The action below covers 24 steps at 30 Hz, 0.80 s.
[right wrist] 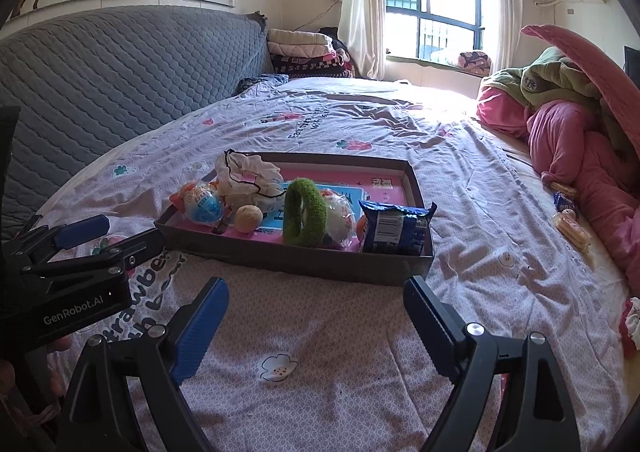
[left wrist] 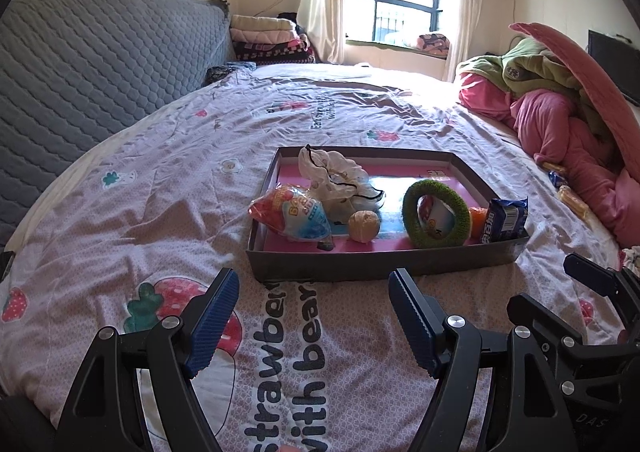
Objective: Organize objects
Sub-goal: 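Withdraw both open tools back from the tray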
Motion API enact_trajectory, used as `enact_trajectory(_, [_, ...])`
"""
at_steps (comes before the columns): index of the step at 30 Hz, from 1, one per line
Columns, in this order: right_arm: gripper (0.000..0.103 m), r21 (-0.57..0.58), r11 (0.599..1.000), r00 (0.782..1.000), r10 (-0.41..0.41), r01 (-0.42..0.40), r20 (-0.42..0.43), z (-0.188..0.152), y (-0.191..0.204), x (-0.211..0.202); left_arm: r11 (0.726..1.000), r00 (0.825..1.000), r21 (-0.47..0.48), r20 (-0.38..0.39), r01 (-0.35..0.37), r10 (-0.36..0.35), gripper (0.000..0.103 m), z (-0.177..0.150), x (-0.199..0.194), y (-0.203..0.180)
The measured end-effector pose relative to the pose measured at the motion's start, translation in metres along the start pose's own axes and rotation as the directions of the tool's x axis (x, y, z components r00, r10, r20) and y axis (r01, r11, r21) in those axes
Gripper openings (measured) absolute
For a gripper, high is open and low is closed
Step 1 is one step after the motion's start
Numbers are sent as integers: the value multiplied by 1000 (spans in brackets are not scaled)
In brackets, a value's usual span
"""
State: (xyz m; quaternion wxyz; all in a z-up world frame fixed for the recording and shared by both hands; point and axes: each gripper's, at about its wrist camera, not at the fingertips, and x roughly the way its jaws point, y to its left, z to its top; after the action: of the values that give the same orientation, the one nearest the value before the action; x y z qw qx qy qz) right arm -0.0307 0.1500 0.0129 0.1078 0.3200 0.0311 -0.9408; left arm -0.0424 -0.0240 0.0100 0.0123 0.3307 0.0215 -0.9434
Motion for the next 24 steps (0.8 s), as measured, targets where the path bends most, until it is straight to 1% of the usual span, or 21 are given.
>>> enact_trajectory(4, [89,-5,1000,1000,-6,6,-12,-6,-1,6,1000,1000,8,-12,1,-1,78,-6,7,-1])
enact_trajectory(8, [89,1,1000,999,4,-4,-33,-13,-1,13,1000,999,19,-28,17,-17,78,-13,14,-5])
enact_trajectory(11, [89,4,1000,998,-1,1,-55,-17,-3,19,1000,999,29,-43,9,-7,78,-19,18,-7])
enact_trajectory(16, [89,10,1000,997,-4,5,-77,-24,-3,24,1000,998,14,-66,1,0,78,-27,26,-6])
enact_trajectory(19, [89,18,1000,997,-4,6,-80,-27,-4,25,1000,997,8,-80,2,-1,78,-30,30,-5])
enact_trajectory(24, [89,39,999,998,-12,14,-61,-32,-5,23,1000,997,12,-83,3,-2,78,-35,30,-6])
